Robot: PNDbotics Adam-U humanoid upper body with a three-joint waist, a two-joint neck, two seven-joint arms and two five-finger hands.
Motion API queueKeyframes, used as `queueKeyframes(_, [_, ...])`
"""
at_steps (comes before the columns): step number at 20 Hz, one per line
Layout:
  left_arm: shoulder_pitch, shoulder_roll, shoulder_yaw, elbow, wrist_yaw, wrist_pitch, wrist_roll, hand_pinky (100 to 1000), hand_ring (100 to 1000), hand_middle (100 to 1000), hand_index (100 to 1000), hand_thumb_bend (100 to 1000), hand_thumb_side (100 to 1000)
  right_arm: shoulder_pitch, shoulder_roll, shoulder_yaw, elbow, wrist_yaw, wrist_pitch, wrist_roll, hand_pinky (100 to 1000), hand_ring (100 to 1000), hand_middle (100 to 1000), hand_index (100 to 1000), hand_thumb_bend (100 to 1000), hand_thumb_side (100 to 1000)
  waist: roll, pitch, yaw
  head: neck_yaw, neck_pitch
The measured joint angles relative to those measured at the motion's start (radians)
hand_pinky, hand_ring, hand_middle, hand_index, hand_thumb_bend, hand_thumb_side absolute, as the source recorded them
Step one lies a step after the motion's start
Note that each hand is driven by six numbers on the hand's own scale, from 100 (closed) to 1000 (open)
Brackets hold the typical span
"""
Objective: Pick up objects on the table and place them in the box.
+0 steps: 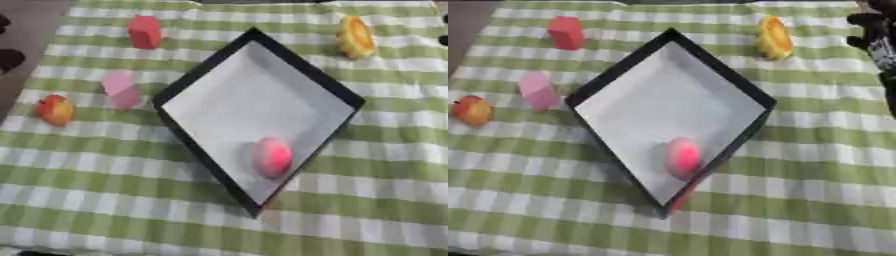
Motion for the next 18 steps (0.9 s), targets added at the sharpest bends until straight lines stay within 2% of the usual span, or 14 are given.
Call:
queueKeyframes(3, [-0.005, 0.003, -0.028, -0.001, -0.038, -0.001, -0.071, 808, 805, 800, 907, 472, 750, 0.0, 0.0, 0.001, 0.0, 0.0, -0.001, 0.004, 874, 962, 766, 927, 100, 609, 0.0, 0.0, -0.001, 0.005, 0.0])
queueKeyframes(7, [-0.006, 0.003, -0.048, 0.008, -0.09, 0.012, -0.111, 811, 808, 805, 912, 516, 690, 0.0, 0.0, 0.006, 0.0, 0.001, 0.001, 0.007, 874, 962, 766, 926, 100, 610, 0.0, 0.0, -0.005, 0.011, 0.0])
queueKeyframes(12, [-0.006, 0.003, -0.065, 0.062, -0.154, 0.035, -0.102, 805, 804, 798, 903, 610, 534, 0.0, 0.0, 0.007, 0.0, 0.007, 0.0, 0.009, 874, 962, 765, 925, 100, 612, 0.0, 0.0, -0.006, 0.026, 0.0])
queueKeyframes(16, [-0.019, -0.009, -0.081, 0.135, -0.211, 0.038, -0.073, 797, 797, 787, 884, 626, 441, 0.001, 0.0, 0.012, 0.001, 0.009, 0.0, 0.013, 874, 962, 765, 923, 100, 614, 0.0, 0.0, -0.007, 0.037, 0.0])
queueKeyframes(18, [-0.037, -0.027, -0.092, 0.184, -0.227, 0.036, -0.063, 792, 792, 781, 876, 623, 422, 0.003, 0.0, 0.012, 0.003, 0.01, 0.0, 0.014, 874, 962, 765, 923, 100, 614, 0.0, 0.0, -0.01, 0.043, 0.0])
